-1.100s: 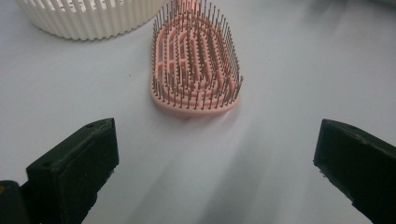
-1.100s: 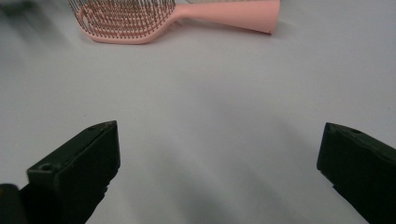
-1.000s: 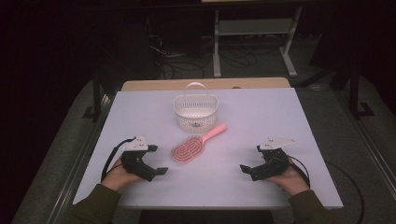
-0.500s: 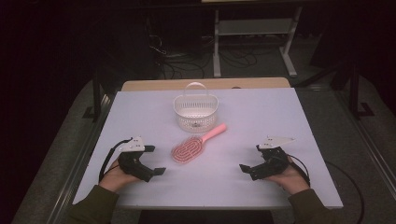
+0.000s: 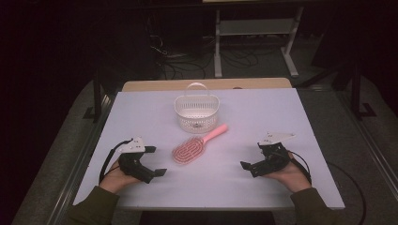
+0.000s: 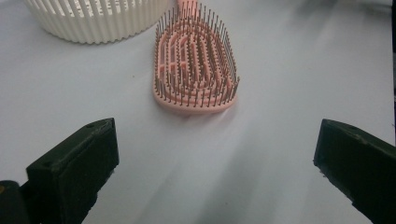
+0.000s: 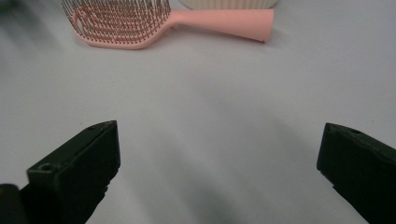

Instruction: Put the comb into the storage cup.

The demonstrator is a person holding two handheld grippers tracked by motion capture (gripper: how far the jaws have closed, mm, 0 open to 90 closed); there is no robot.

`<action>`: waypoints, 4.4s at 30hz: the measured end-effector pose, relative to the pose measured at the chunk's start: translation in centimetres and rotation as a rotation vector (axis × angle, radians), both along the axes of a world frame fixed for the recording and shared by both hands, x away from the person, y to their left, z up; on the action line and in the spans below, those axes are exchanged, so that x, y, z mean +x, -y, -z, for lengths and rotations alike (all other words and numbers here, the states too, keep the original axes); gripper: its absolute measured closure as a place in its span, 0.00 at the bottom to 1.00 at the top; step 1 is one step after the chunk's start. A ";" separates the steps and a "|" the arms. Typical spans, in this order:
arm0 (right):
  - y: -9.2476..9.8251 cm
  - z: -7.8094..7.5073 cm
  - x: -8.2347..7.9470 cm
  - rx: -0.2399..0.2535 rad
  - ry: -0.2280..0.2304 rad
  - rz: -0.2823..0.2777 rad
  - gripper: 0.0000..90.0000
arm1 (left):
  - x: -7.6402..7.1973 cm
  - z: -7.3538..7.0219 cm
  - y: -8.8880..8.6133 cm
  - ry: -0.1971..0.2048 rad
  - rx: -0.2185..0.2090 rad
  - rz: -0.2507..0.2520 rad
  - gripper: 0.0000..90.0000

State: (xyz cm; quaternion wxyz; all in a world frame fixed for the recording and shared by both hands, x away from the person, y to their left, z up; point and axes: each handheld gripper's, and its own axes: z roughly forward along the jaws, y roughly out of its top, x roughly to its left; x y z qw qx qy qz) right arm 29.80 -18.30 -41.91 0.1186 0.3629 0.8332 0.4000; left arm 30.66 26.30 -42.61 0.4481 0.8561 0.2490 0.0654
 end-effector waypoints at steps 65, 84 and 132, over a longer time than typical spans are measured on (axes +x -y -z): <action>-2.5 -1.2 4.2 -0.029 -0.041 -0.019 0.01 | 0.0 0.0 -0.1 -0.004 -0.015 0.005 0.00; -2.7 -1.9 5.5 -0.022 -0.029 -0.009 0.01 | -0.3 -0.1 0.0 -0.001 -0.013 0.013 0.00; -4.6 -3.6 10.5 -0.020 -0.025 -0.007 0.03 | -0.1 0.0 -0.1 0.001 -0.024 0.013 0.00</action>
